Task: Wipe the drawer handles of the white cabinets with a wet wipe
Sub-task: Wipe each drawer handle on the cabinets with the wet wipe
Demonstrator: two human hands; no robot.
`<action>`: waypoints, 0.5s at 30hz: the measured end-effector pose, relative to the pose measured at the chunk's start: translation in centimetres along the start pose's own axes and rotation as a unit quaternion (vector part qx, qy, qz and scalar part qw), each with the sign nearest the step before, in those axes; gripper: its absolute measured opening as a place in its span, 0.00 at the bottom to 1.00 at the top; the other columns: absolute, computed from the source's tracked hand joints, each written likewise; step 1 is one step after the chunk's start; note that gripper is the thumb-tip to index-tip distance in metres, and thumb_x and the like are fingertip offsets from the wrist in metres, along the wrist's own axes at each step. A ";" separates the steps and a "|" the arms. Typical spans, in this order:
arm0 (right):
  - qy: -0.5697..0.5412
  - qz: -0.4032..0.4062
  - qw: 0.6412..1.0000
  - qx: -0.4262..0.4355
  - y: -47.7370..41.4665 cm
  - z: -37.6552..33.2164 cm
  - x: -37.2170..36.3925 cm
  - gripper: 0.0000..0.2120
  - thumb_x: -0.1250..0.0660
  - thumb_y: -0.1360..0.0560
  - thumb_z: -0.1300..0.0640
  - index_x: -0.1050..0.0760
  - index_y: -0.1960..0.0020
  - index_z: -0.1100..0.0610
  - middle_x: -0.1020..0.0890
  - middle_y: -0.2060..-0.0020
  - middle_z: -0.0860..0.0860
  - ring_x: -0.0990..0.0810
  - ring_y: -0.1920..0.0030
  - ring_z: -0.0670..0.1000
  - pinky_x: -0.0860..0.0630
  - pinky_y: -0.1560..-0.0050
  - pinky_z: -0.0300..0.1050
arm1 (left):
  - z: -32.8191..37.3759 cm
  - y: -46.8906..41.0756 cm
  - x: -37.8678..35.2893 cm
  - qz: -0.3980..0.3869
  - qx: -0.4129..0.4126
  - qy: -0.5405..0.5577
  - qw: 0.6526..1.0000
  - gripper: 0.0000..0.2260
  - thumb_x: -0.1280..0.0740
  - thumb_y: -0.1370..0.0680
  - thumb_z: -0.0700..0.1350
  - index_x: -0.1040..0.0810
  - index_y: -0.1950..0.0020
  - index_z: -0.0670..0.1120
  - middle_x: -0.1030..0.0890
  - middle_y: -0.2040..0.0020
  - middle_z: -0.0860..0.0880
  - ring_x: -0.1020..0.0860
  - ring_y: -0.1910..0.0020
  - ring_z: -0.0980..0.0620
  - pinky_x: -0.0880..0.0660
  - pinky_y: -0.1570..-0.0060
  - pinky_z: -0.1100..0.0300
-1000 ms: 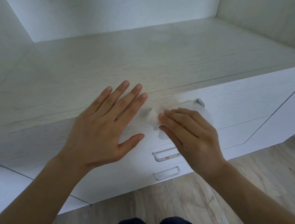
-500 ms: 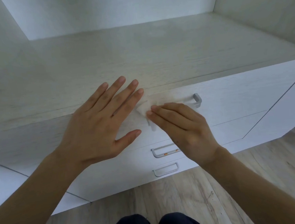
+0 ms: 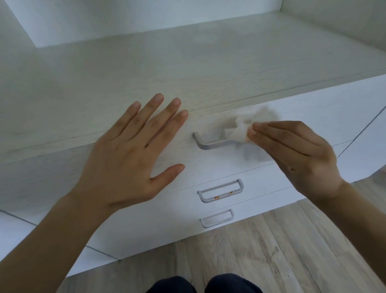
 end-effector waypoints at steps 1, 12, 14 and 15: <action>0.004 0.007 1.000 -0.005 0.2 -0.1 0.3 0.14 0.28 0.31 0.72 0.20 0.46 0.66 0.18 0.49 0.57 0.18 0.52 0.57 0.22 0.49 0.46 | 0.0 0.0 0.0 0.001 0.000 -0.001 1.000 0.30 0.50 0.19 0.60 0.43 0.23 0.42 0.41 0.24 0.45 0.44 0.24 0.46 0.48 0.25 0.50; 0.006 -0.001 0.998 -0.069 5.2 -2.1 -0.7 0.09 0.30 0.28 0.70 0.21 0.47 0.68 0.18 0.49 0.59 0.21 0.49 0.55 0.23 0.46 0.45 | 0.1 0.1 0.1 0.016 -0.004 0.002 1.000 0.30 0.49 0.19 0.59 0.41 0.23 0.41 0.40 0.24 0.44 0.43 0.24 0.45 0.47 0.25 0.50; -0.024 -0.012 0.996 -0.088 6.6 -2.8 -2.3 0.08 0.33 0.25 0.67 0.21 0.46 0.68 0.18 0.48 0.59 0.22 0.47 0.55 0.22 0.46 0.46 | 0.1 0.1 0.1 0.020 -0.004 0.001 1.000 0.30 0.48 0.19 0.59 0.41 0.23 0.41 0.40 0.24 0.44 0.43 0.24 0.44 0.47 0.26 0.49; -0.039 -0.018 0.994 -0.100 7.3 -3.2 -3.3 0.09 0.33 0.25 0.67 0.21 0.46 0.68 0.18 0.48 0.59 0.22 0.47 0.55 0.22 0.46 0.46 | 0.1 0.1 0.1 0.020 -0.005 0.000 1.000 0.30 0.48 0.19 0.59 0.41 0.23 0.41 0.40 0.24 0.44 0.43 0.24 0.44 0.47 0.26 0.49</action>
Point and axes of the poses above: each hand's wrist, its own y-axis away from the middle knuckle, its own x-axis out of the back of the hand, z = x × y, the point moved 7 cm from there along -y, towards the middle knuckle
